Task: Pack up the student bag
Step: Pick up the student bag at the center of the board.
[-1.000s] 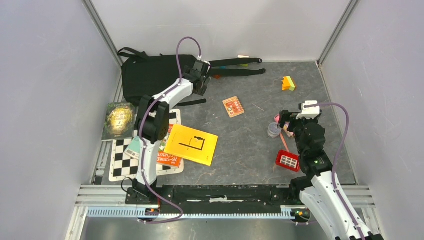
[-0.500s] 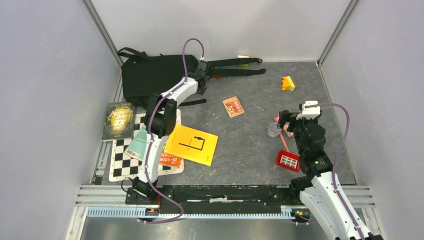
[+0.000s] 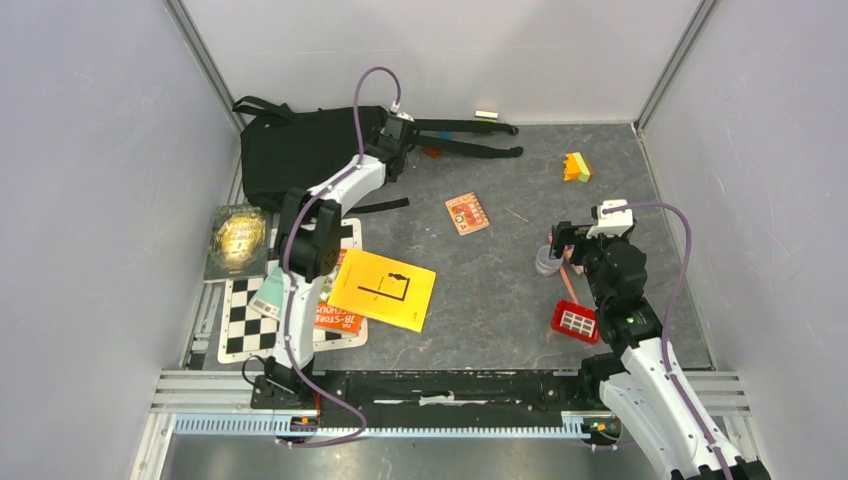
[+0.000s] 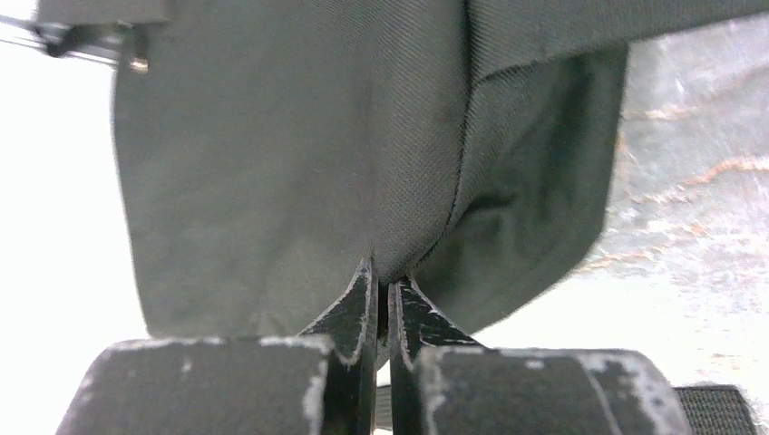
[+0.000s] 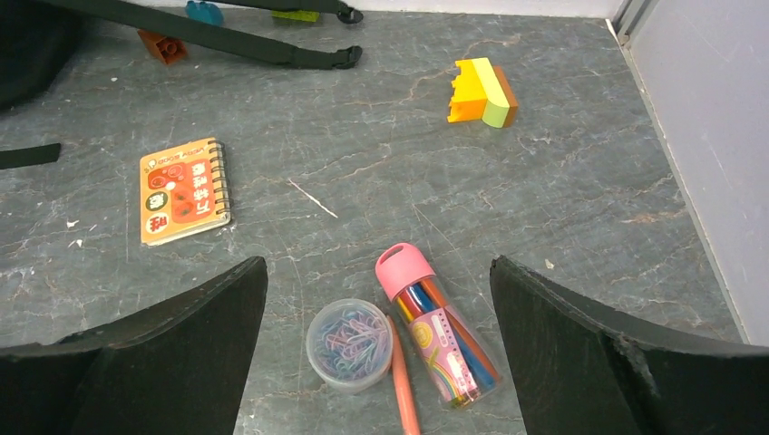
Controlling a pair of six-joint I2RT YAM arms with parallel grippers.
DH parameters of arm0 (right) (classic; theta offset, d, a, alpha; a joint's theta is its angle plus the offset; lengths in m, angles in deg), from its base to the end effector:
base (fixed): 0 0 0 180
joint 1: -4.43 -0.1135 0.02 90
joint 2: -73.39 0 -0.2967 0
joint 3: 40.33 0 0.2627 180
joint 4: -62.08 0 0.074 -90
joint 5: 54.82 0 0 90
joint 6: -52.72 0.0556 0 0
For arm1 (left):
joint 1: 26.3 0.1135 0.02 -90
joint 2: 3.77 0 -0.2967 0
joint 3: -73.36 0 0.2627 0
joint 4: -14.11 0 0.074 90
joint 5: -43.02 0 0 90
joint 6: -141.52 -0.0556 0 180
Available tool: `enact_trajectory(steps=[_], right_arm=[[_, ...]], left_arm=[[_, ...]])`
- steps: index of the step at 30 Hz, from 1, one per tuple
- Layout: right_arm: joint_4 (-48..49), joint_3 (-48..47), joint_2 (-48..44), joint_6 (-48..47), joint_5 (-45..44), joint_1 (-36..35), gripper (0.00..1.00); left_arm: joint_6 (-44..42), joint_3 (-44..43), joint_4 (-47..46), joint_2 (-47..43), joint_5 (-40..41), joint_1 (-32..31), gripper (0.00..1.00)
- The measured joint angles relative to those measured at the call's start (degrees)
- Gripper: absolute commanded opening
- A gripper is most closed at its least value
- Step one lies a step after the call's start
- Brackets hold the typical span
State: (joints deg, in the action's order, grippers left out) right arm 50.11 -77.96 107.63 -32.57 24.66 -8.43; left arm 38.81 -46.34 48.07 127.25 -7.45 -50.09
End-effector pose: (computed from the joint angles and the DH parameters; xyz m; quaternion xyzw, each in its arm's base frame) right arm 0.1623 0.0266 0.2768 0.0060 0.7572 0.0305 0.6525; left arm 0.5217 -0.1913 0.2027 0.1504 0.8668 0.2767 0.3865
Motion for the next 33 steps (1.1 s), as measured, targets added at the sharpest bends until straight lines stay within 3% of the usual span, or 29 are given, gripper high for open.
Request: enact_trajectory(steps=[5, 12, 22, 28, 33], right_arm=[[-0.04, 0.00, 0.00, 0.00, 0.48, 0.00, 0.98], [-0.13, 0.00, -0.31, -0.02, 0.83, 0.00, 0.98], [-1.20, -1.11, -0.39, 0.22, 2.82, 0.00, 0.98], [-2.47, -2.78, -0.37, -0.13, 9.51, 0.00, 0.98], [-3.72, -8.02, 2.38, -1.14, 22.67, 0.00, 0.98]], left_arm=[[-3.74, -0.85, -1.81, -7.13, 2.91, 1.09, 0.02], [-6.16, -14.97, 2.27, -13.25, 4.96, 3.48, 0.02], [1.22, -19.45, 16.65, -26.32, -9.64, 3.02, 0.02], [3.48, -12.81, 18.49, -34.05, -19.23, 2.58, 0.02], [4.04, 5.14, 14.36, -45.20, -27.96, 2.56, 0.02]])
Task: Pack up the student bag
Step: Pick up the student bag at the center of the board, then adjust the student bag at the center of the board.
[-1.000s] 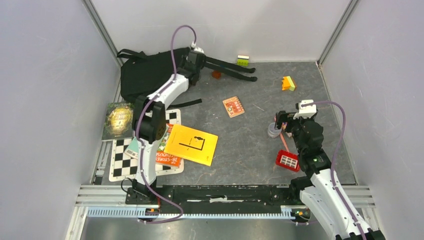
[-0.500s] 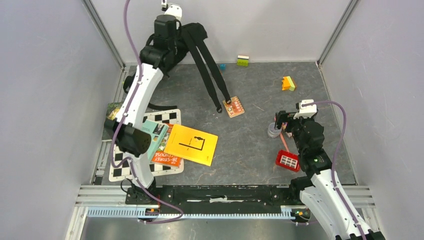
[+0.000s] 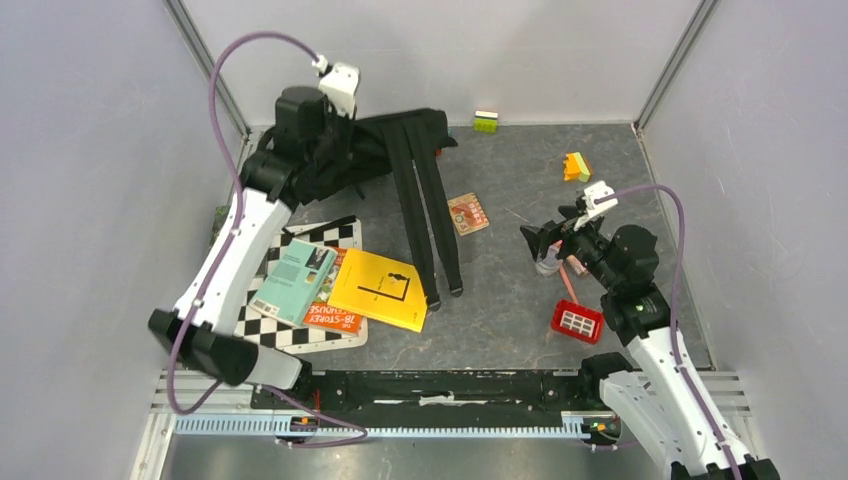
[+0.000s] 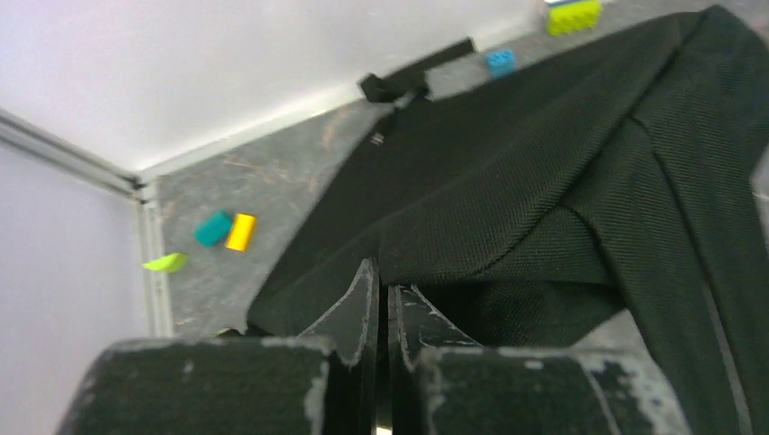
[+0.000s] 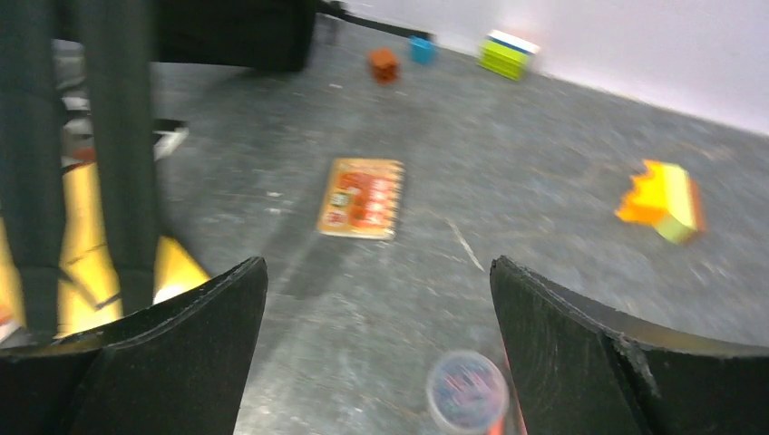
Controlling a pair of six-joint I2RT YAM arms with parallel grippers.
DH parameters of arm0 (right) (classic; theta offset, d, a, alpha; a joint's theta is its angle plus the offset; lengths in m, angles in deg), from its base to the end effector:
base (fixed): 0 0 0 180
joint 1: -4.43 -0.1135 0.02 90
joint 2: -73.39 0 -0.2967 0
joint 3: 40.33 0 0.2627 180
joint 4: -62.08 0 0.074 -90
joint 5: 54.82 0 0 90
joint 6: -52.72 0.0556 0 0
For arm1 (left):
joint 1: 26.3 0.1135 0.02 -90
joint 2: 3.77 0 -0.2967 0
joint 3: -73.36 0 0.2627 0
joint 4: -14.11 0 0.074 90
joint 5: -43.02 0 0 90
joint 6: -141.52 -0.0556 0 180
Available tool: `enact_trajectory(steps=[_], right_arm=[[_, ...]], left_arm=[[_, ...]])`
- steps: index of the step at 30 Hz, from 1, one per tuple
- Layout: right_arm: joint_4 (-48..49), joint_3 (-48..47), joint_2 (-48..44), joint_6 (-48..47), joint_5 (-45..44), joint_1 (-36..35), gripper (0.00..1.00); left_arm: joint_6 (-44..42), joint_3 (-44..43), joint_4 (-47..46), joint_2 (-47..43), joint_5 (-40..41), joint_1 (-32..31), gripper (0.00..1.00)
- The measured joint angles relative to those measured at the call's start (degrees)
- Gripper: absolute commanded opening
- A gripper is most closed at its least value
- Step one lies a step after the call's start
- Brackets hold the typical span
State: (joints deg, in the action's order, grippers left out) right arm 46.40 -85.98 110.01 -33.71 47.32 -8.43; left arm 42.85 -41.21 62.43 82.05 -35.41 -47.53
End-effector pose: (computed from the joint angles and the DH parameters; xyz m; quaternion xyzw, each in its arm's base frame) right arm 0.1620 0.0490 0.3169 -0.1302 0.7346 0.1726 0.6431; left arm 0.3300 -0.1163 0.4927 0.1535 0.8003 0.0191 0.5793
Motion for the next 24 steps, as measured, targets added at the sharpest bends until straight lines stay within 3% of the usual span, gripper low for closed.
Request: enact_trajectory(steps=[4, 8, 15, 24], right_arm=[[0.52, -3.98, 3.76, 0.50, 12.66, 0.00, 0.98], [1.95, -3.91, 6.88, 2.67, 18.01, -0.17, 0.98], [8.39, 0.63, 13.86, 6.29, 14.58, -1.20, 0.98], [23.85, 6.25, 30.64, 7.56, 9.81, -14.86, 0.98]], left_arm=[[1.20, 14.84, -3.50, -9.90, -7.52, -0.02, 0.02], [3.37, 25.09, -6.86, -17.55, -12.39, 0.00, 0.02], [4.90, 34.56, -11.54, -25.33, -15.65, 0.00, 0.02], [6.49, 40.68, -16.61, -29.79, -18.45, 0.00, 0.02]])
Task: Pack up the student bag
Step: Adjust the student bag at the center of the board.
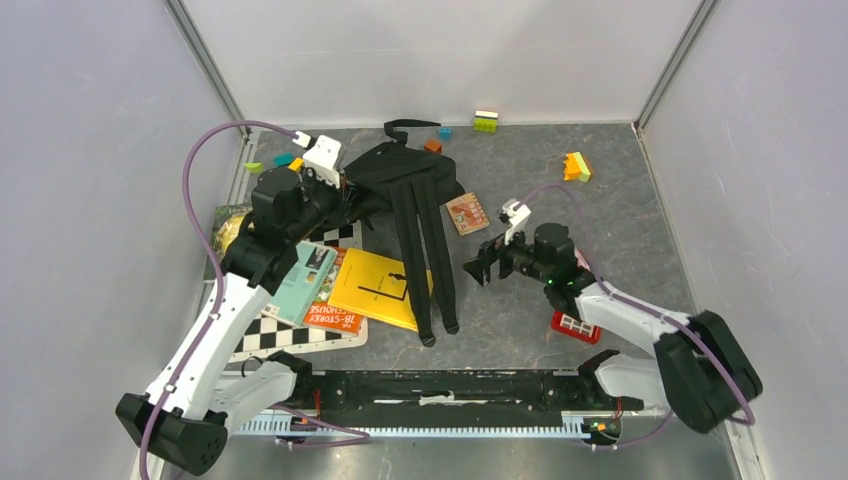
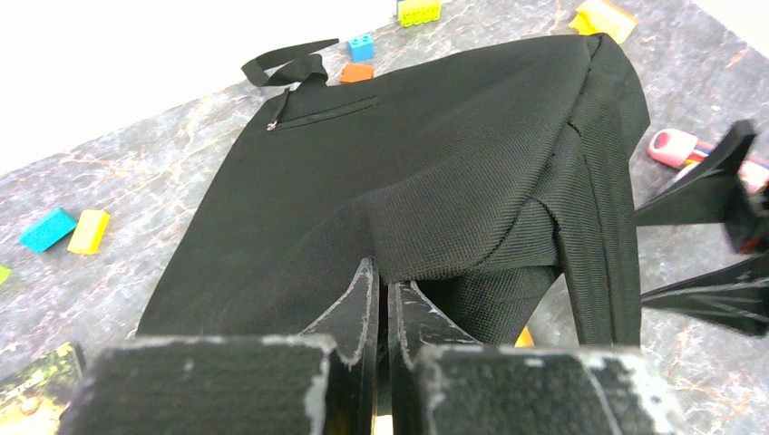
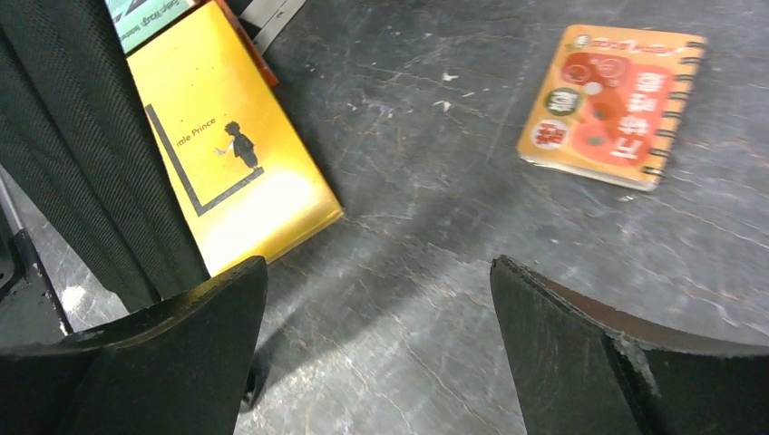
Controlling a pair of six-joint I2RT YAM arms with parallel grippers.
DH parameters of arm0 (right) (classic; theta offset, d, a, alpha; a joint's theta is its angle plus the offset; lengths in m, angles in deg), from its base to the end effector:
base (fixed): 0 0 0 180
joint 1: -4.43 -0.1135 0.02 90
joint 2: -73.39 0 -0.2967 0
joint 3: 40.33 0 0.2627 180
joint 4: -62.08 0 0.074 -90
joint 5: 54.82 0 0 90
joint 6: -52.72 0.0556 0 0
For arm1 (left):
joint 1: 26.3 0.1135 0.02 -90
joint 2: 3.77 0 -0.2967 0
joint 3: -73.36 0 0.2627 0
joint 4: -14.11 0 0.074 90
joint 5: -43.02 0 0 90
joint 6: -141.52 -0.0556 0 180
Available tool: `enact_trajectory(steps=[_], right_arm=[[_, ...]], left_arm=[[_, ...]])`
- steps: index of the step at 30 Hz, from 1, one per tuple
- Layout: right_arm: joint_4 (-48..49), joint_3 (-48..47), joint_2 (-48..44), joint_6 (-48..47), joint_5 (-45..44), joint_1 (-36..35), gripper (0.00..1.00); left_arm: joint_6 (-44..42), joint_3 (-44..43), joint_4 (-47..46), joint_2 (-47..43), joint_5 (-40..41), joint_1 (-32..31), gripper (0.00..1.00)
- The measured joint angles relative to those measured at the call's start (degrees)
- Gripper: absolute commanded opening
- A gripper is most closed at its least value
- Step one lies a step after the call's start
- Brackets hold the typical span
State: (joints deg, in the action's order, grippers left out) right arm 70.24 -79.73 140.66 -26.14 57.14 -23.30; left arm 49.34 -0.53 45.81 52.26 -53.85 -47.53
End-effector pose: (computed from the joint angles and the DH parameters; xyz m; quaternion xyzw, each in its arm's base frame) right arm 0.2167 0.1374 0.2220 -0.2243 0.7785 0.3349 0.4811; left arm 0.2117 -0.0894 0.4092 0.1956 0.7619 -0.1484 0.5994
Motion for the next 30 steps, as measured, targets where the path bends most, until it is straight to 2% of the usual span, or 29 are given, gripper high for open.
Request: enact_trajectory(steps=[5, 9, 17, 23, 30], right_arm=[[9.73, 0.20, 7.87, 1.03, -1.51, -6.08, 0.98], [13.84, -0.37, 11.21, 2.25, -0.96, -11.17, 0.98], [27.21, -0.35, 9.92, 9.38, 1.31, -19.43, 0.98], [35.71, -0.83, 8.85, 14.62, 2.25, -21.92, 0.98], [40.44, -4.96, 11.82, 18.69, 6.14, -22.56, 0.98]], left_arm=[[2.84, 1.22, -2.27, -0.37, -2.54, 0.00, 0.02], [4.79, 2.89, -4.90, -0.37, -3.72, 0.00, 0.02], [7.06, 7.15, -9.38, -0.37, -5.35, 0.02, 0.02], [7.89, 9.42, -10.51, -1.33, -6.93, 0.11, 0.02], [7.93, 10.43, -10.58, -3.48, -7.28, 0.15, 0.02]])
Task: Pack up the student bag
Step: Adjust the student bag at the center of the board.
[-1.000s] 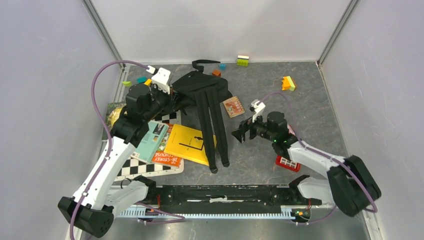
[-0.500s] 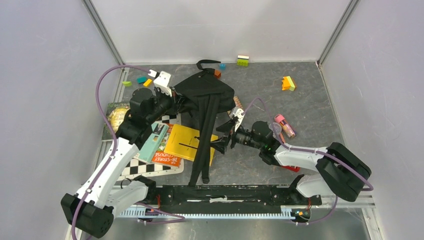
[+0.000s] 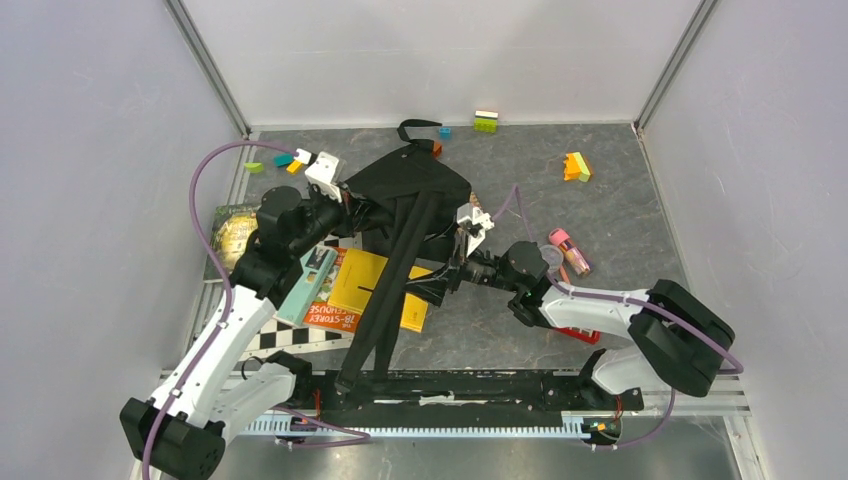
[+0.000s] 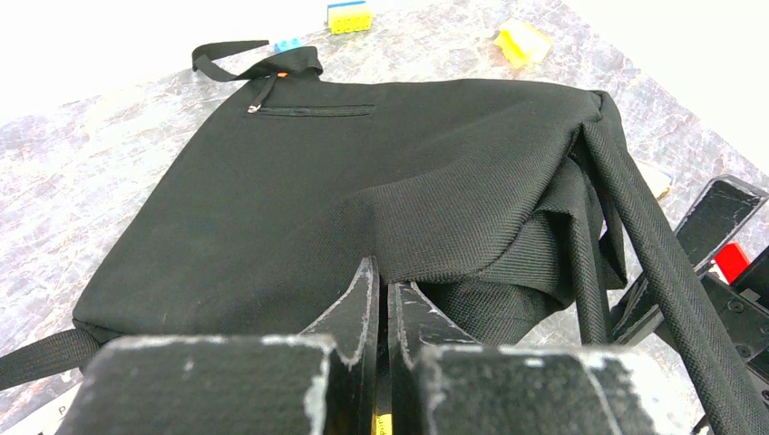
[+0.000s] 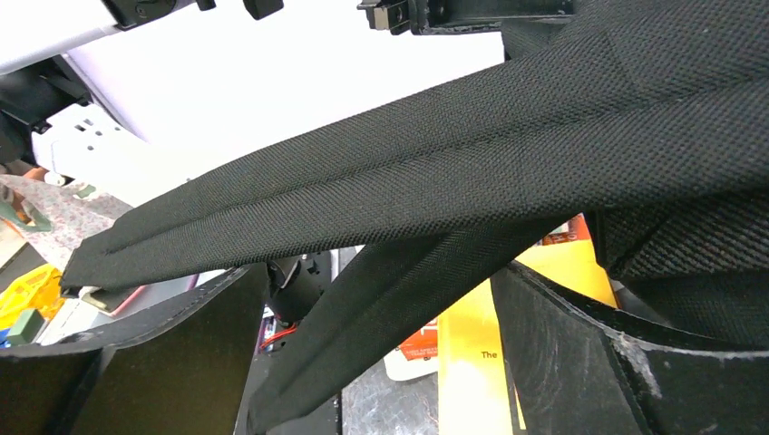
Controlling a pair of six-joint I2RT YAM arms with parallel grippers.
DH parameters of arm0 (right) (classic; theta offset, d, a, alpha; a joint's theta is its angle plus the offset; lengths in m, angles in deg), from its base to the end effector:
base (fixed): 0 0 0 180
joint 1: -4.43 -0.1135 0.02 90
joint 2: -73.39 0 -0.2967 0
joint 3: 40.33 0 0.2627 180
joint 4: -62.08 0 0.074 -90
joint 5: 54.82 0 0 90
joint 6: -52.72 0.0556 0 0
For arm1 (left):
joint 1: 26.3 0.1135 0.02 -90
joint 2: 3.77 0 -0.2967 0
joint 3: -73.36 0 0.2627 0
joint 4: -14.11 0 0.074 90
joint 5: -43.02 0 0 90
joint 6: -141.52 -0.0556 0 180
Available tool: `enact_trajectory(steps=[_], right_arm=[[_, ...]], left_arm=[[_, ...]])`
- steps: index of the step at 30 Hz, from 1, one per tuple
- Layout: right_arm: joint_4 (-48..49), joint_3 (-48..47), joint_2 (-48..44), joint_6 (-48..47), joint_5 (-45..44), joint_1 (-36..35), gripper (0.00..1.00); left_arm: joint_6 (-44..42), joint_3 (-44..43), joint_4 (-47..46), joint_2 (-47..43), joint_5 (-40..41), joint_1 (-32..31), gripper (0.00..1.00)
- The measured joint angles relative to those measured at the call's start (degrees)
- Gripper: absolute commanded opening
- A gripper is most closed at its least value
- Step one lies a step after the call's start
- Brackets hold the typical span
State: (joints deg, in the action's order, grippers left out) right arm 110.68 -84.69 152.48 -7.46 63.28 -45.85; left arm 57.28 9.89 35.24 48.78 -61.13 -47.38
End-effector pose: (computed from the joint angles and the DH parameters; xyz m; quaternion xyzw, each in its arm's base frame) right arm 0.1711 0.2469 0.2847 -0.2943 0.5547 0.6060 0.4883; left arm 0.2036 -0.0930 0.3761 0.1798 0.7441 -0.2396 0.5972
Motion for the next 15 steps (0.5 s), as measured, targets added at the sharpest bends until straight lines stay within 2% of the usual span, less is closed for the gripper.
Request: enact_trajectory(steps=[5, 10, 15], right_arm=[[2.89, -0.55, 1.92, 3.17, 1.75, -0.15, 0.94], [8.31, -1.11, 2.54, 8.72, 2.38, -0.24, 0.95], [12.87, -6.58, 3.34, 11.96, 1.79, -0.24, 0.97]], left_arm=[[0.22, 0.72, -0.50, -0.28, -0.98, 0.00, 0.02], [0.44, 1.01, -0.70, -0.33, -1.42, 0.00, 0.02], [0.46, 1.01, -0.79, -0.35, -1.90, 0.09, 0.02]])
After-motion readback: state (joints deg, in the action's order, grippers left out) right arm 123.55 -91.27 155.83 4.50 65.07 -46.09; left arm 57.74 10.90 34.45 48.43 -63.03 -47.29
